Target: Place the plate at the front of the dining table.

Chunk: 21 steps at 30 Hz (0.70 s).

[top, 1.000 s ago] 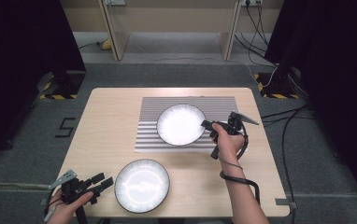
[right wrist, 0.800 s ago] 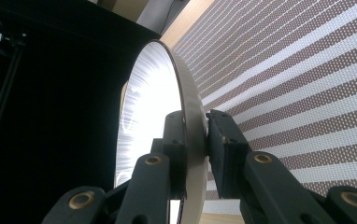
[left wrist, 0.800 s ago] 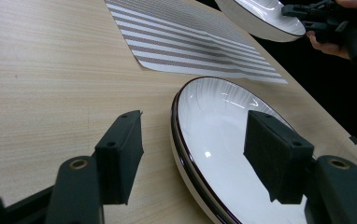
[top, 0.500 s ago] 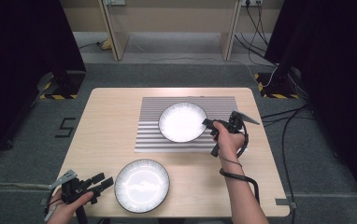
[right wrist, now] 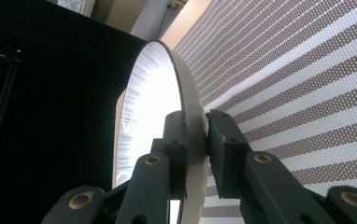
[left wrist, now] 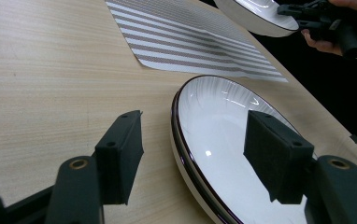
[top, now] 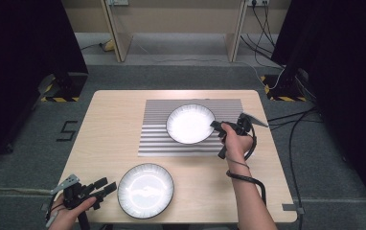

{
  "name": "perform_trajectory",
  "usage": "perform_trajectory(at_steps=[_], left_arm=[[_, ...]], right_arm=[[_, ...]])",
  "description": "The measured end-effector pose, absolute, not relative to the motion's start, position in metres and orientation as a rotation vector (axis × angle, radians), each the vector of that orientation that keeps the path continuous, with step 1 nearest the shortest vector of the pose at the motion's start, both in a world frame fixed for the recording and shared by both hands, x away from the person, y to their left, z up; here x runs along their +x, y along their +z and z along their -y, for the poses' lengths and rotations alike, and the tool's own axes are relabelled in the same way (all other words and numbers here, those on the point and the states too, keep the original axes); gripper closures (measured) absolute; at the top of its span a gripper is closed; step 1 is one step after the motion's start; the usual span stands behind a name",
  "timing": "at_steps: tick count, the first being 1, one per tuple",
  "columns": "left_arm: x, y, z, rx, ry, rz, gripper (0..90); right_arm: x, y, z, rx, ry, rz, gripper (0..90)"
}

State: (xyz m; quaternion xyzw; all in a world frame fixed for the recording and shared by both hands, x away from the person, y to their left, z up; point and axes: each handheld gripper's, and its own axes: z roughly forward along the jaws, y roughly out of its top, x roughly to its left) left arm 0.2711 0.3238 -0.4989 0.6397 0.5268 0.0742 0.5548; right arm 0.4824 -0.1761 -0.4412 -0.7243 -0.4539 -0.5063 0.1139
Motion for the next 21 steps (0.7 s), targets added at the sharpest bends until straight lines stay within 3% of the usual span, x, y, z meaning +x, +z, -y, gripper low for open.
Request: perform_trajectory(at_steps=[21], left_arm=[[0.271, -0.501, -0.321, 1.517, 0.168, -1.244, 36.8]], right_arm=[[0.494, -0.443, 0.185, -2.158, -1.481, 1.307, 77.6]])
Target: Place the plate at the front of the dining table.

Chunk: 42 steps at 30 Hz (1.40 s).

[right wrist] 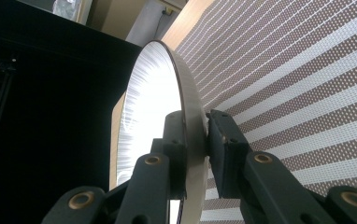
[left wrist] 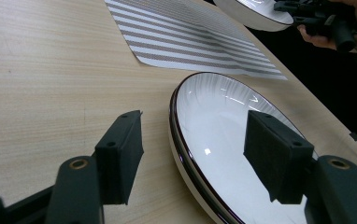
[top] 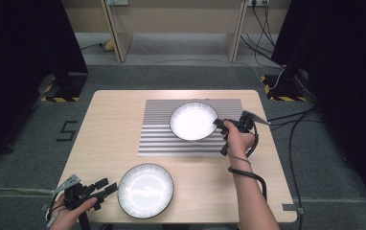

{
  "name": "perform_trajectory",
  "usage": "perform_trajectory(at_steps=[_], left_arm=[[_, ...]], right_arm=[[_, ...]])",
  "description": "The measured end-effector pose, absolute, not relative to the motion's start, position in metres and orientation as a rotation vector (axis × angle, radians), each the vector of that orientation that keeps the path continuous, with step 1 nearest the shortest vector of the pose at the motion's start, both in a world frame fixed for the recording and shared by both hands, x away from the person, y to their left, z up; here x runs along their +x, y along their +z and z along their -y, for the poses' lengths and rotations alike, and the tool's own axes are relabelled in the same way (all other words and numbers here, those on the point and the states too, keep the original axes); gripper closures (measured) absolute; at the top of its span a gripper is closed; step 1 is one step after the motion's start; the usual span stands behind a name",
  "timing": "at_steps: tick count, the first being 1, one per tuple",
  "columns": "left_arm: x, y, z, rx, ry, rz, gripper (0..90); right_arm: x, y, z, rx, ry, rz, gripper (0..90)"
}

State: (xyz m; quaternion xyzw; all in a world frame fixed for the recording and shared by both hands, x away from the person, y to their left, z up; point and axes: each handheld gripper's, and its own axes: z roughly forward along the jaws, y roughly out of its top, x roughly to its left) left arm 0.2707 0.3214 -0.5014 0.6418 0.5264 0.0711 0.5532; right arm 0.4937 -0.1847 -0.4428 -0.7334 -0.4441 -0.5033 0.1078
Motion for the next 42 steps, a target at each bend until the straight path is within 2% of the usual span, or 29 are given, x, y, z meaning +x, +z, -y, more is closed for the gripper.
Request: perform_trajectory(at_steps=[42], left_arm=[[0.272, -0.503, -0.322, 1.523, 0.17, -1.243, 36.7]], right_arm=[[0.518, -0.441, 0.183, -2.177, -1.501, 1.23, 77.7]])
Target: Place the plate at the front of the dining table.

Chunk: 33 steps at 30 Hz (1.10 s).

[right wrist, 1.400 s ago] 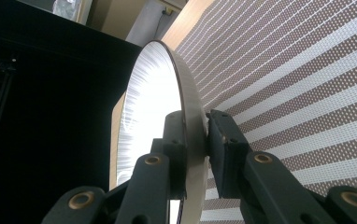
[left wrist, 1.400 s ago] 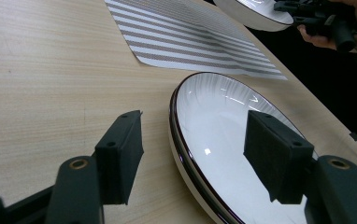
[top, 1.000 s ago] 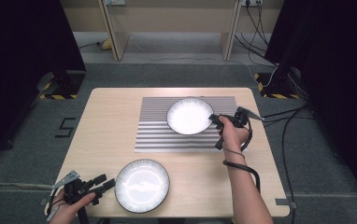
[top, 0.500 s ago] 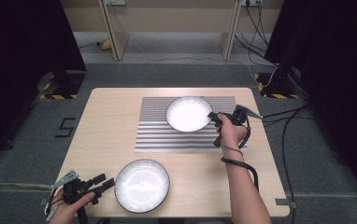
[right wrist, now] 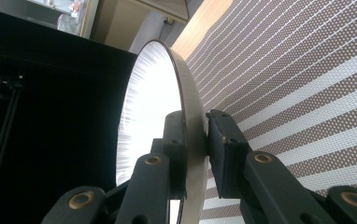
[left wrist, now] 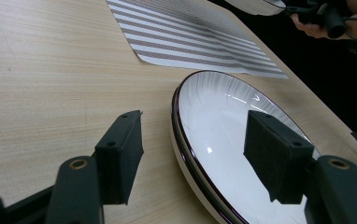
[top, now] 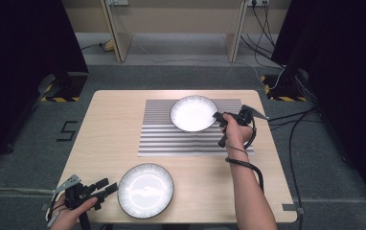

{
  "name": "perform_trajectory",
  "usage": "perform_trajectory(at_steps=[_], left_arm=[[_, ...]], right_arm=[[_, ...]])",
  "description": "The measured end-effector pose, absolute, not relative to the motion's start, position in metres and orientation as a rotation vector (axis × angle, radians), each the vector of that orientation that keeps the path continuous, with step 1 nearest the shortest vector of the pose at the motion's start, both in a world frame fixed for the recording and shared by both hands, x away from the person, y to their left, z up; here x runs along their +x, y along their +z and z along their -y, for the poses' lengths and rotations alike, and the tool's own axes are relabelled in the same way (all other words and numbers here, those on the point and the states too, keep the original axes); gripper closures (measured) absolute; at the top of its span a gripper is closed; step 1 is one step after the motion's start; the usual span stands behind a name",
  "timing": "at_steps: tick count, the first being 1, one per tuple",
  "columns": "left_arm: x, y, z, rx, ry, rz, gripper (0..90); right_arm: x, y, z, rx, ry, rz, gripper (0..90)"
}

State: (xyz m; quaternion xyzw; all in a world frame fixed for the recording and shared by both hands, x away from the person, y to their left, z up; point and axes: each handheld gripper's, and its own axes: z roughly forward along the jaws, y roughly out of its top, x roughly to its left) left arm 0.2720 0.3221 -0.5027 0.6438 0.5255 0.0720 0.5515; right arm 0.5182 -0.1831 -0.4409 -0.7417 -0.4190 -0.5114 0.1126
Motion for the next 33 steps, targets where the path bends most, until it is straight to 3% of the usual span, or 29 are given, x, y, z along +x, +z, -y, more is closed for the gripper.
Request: perform_trajectory(at_steps=[33], left_arm=[[0.272, -0.502, -0.322, 1.52, 0.169, -1.239, 36.7]], right_arm=[[0.533, -0.457, 0.188, -2.235, -1.468, 1.17, 77.5]])
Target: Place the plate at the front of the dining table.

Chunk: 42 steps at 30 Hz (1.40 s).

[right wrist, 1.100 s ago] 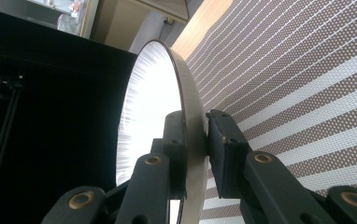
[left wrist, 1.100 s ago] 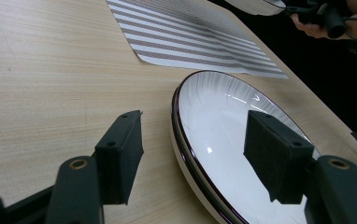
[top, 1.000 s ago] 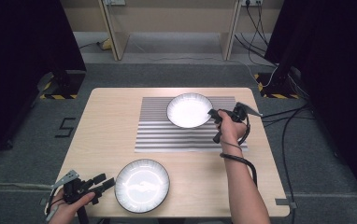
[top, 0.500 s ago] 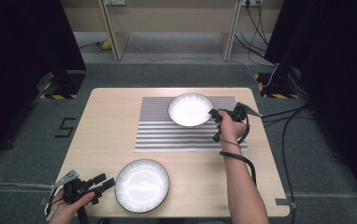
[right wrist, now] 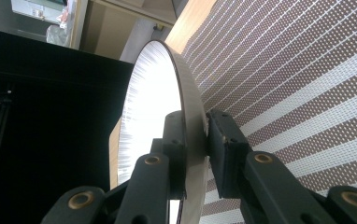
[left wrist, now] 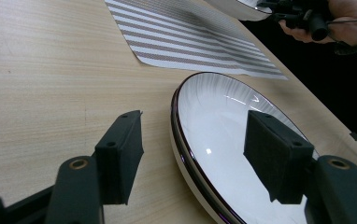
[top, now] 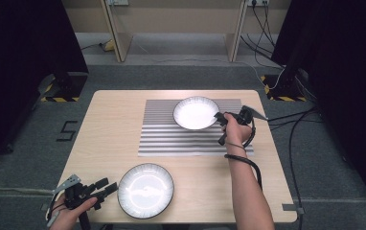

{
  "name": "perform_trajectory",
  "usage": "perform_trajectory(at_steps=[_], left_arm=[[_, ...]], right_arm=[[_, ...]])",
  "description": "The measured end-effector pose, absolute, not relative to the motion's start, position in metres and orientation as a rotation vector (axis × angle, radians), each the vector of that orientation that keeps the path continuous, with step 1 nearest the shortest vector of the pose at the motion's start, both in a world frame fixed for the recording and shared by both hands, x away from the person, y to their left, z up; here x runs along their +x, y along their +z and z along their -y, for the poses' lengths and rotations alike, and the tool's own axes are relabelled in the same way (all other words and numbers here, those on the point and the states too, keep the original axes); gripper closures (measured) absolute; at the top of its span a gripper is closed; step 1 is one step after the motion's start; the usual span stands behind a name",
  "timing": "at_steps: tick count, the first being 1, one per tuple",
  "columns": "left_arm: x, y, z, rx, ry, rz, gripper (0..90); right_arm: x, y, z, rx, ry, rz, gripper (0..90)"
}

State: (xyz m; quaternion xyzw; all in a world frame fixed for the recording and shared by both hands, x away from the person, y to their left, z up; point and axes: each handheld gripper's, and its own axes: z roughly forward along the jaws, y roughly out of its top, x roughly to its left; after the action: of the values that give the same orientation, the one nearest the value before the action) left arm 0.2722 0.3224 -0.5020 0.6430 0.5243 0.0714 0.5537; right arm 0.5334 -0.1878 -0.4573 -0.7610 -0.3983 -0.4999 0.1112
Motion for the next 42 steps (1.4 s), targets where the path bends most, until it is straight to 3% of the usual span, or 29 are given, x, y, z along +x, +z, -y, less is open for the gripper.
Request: perform_trajectory(at_steps=[42], left_arm=[[0.273, -0.503, -0.322, 1.518, 0.164, -1.233, 36.7]], right_arm=[[0.545, -0.483, 0.186, -2.323, -1.384, 1.164, 76.8]])
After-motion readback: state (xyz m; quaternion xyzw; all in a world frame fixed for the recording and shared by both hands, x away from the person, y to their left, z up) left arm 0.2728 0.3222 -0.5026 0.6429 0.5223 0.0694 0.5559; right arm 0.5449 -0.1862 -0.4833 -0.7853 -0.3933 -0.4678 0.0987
